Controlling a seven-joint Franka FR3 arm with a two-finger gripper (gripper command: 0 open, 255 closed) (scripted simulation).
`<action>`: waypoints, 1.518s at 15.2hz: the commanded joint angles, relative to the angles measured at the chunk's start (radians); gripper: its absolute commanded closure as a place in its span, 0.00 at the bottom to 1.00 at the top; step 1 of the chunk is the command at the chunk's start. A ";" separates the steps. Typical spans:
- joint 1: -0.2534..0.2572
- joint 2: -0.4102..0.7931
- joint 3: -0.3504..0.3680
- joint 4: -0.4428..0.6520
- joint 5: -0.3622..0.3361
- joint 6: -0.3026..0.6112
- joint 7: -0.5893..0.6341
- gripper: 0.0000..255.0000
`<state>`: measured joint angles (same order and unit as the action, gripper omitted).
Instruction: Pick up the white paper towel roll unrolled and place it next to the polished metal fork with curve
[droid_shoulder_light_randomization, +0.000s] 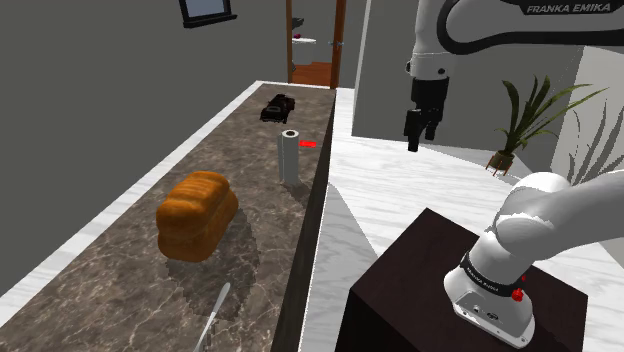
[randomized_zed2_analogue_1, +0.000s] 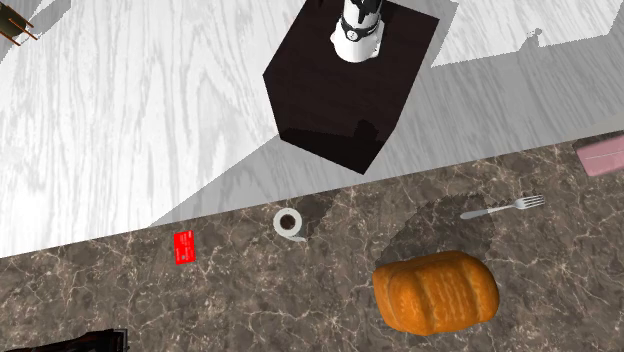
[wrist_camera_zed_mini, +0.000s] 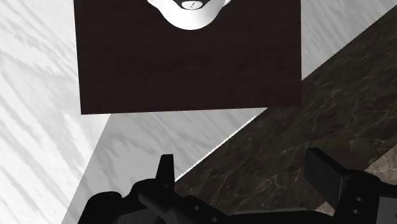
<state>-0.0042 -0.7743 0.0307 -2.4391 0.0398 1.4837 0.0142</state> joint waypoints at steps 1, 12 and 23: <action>0.000 0.000 0.000 0.000 0.000 0.000 0.000 0.00; 0.018 0.415 0.005 0.205 0.001 0.249 -0.058 0.00; 0.035 0.826 0.021 0.560 -0.003 0.345 -0.102 0.00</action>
<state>0.0305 0.0145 0.0508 -1.9173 0.0378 1.8252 -0.0828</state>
